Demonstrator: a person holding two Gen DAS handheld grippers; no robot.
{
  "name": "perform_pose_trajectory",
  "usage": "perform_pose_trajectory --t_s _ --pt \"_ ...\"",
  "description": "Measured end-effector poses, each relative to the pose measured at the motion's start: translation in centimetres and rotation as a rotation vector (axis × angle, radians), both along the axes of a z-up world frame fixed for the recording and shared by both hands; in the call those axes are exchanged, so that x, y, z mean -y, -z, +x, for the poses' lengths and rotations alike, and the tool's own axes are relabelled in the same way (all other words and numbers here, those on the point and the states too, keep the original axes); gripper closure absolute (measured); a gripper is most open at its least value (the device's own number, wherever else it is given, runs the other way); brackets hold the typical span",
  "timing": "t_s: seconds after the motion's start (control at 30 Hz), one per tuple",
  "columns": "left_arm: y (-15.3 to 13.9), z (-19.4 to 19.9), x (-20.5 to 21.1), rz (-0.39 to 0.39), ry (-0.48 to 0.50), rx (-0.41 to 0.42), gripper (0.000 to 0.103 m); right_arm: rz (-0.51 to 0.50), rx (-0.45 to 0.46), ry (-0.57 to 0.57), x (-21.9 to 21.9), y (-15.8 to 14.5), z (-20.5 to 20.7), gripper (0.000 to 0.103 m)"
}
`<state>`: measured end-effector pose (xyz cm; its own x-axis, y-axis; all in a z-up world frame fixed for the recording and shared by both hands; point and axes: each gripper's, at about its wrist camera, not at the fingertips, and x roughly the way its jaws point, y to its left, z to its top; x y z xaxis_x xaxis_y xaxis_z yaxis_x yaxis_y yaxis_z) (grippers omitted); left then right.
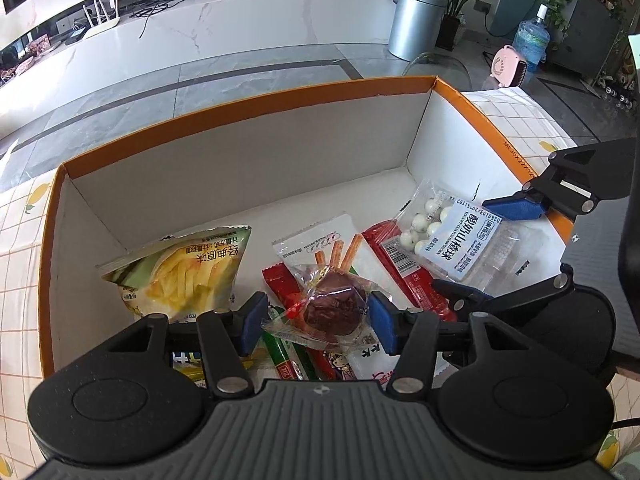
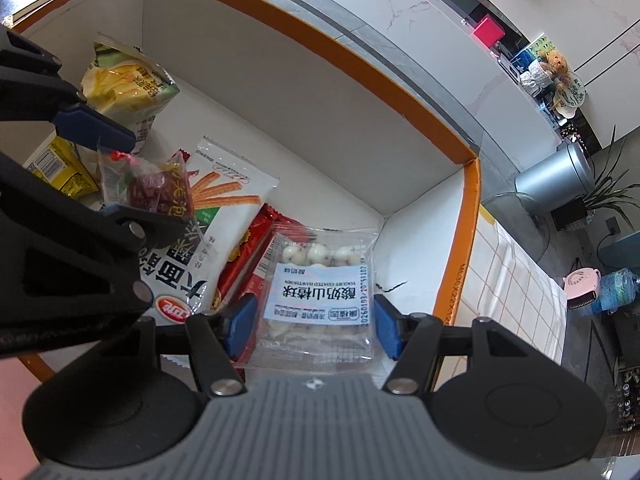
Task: Organize snacks
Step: 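Lower both packets into the box and open both tools, then raise both open tools out of the box toward the remaining snacks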
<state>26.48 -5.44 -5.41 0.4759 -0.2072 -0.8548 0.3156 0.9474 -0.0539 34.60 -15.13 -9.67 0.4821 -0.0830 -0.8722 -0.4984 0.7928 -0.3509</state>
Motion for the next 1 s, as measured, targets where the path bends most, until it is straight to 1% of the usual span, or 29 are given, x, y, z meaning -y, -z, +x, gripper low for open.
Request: perform_pose_trajectory --t_s 0.13,0.23,0.3,0.4,0.47,0.63,0.67,0.87,1.0 --pt "-0.2 -0.2 0.1 0.014 -0.012 0.014 0.035 0.017 0.007 -0.007 0.1 -0.5 -0.2 0.043" --pt "-0.6 -0.5 -0.1 0.006 -0.019 0.023 0.031 0.014 0.02 0.0 0.2 -0.8 -0.5 0.039" --pt "-1.0 -0.8 -0.2 0.002 -0.019 0.039 0.022 0.012 0.023 0.007 0.3 -1.2 -0.7 0.038" --pt "-1.8 -1.2 -0.3 0.009 -0.025 0.062 0.015 0.017 0.03 0.018 0.5 -1.9 -1.0 0.033" --pt "-2.3 -1.4 -0.4 0.009 -0.031 0.079 0.015 0.025 0.041 0.026 0.7 -2.4 -1.2 0.027" --pt "-3.8 -2.4 -0.9 -0.008 -0.053 0.113 0.014 0.065 0.062 0.05 1.3 -4.0 -2.2 0.025" --pt "-4.0 -2.7 -1.0 -0.011 -0.054 0.122 0.014 0.07 0.068 0.052 1.3 -4.3 -2.5 0.022" --pt "-5.8 -5.3 -1.8 -0.029 -0.069 0.185 0.014 0.109 0.133 0.037 1.6 -6.3 -5.4 0.022" --pt "-7.3 -7.5 -2.1 -0.05 -0.075 0.246 0.014 0.182 0.193 0.072 2.5 -7.9 -7.8 0.022"
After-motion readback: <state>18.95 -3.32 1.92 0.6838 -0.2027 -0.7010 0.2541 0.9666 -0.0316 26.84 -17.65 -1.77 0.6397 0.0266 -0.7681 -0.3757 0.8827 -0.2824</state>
